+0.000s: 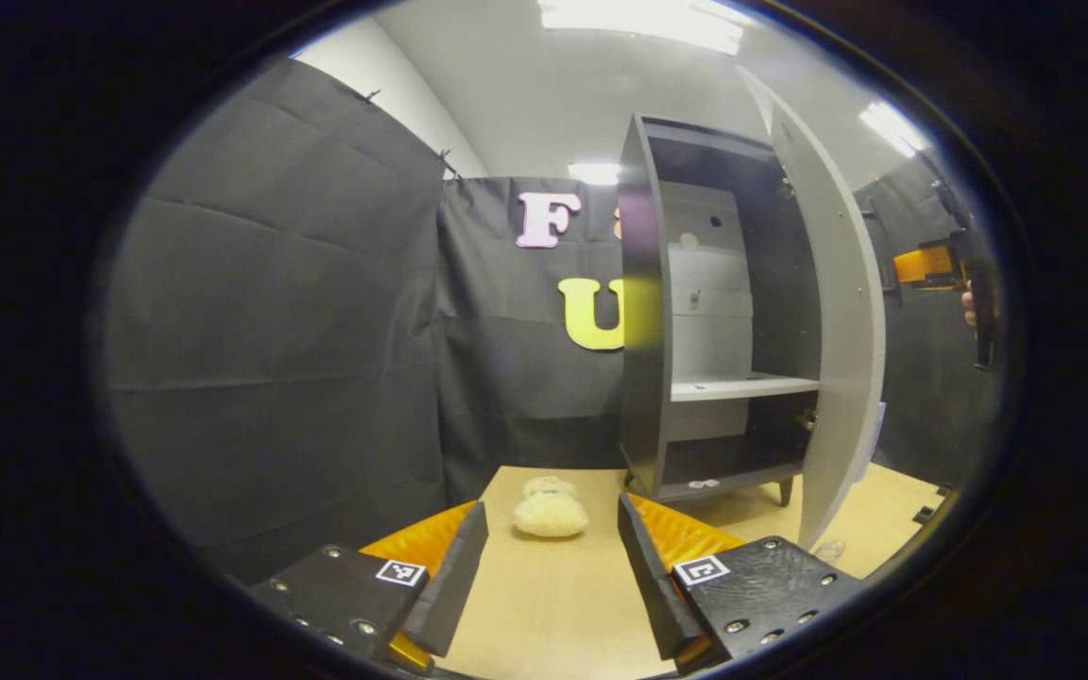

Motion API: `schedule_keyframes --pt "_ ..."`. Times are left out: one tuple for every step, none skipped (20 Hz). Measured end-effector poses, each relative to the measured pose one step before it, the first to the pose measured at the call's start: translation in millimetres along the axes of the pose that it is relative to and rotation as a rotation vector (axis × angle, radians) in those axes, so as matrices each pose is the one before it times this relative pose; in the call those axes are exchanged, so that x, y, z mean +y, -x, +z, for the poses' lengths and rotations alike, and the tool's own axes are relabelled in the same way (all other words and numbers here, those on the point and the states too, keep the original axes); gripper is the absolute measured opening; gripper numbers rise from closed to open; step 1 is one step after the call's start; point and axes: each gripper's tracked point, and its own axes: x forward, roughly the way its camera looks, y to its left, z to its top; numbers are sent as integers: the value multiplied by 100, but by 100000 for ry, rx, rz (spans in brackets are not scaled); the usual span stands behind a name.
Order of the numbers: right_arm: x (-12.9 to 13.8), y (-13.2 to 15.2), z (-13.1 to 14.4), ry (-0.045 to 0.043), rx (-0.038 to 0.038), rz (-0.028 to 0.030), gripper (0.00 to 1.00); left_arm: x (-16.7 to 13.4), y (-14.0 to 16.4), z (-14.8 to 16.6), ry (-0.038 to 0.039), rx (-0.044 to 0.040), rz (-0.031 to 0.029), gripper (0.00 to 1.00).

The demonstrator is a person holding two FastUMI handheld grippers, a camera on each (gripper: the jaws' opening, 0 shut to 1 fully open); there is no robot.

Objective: Open the cabinet door with the right hand, grasp the bottle in the cabinet with the left hand and place it on the coaster, then close the cabinet door with the right hand.

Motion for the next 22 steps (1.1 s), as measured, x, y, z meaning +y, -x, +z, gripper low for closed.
schedule_keyframes --pt "718 -730 -128 -347 -160 1456 92 493 92 49 115 -4 542 84" --pt "672 -562 -87 -15 -59 1172 92 474 17 -25 -109 103 691 84" --pt "780 -430 74 115 -443 907 92 500 97 9 -235 -18 813 84" --pt "673 -252 185 50 -566 709 92 588 167 18 -114 -108 684 80" --pt "552 11 169 -57 -499 669 92 424 -7 110 -4 -103 425 84" --pt "447 -17 -12 -243 -479 555 92 294 57 37 5 -248 342 84" --pt "459 -332 -177 -250 -195 510 92 338 86 44 -171 -155 490 84" --pt "235 -84 -144 -74 157 179 92 398 -11 44 -405 -194 502 84" --pt "136 -22 -227 20 340 -76 93 274 14 74 -603 -39 447 84" --pt "-38 156 -200 13 280 -261 93 81 -26 27 -491 -83 -13 84" --pt "-40 48 -88 -42 -40 -408 93 -82 -171 121 -274 -300 -264 84" --pt "-201 208 -61 -216 -137 -664 93 -130 169 157 18 -187 -414 84" --pt "-282 188 -75 -336 256 -470 93 -212 -53 119 429 -58 -613 80" --pt "-330 331 -169 -145 391 -268 93 -154 -22 221 723 -7 -749 80" --pt "-481 294 -247 236 351 -687 93 -371 -60 283 704 220 -879 80" --pt "-637 359 31 390 -348 -839 93 -631 -365 243 341 140 -709 80" --pt "-701 303 141 261 -699 -712 93 -712 -418 202 -99 -113 -456 80" --pt "-642 315 180 -84 -931 -528 93 -866 -483 21 -407 -462 -377 80" --pt "-675 315 104 -402 -866 -311 93 -718 -239 375 -244 -718 -414 84" --pt "-650 332 95 -444 -313 66 93 -706 -210 524 -213 -582 -366 80" --pt "-734 328 -95 -177 228 184 93 -755 -127 458 84 -302 -210 84" --pt "-885 357 -41 92 47 -249 93 -919 -49 322 461 -227 -489 84"
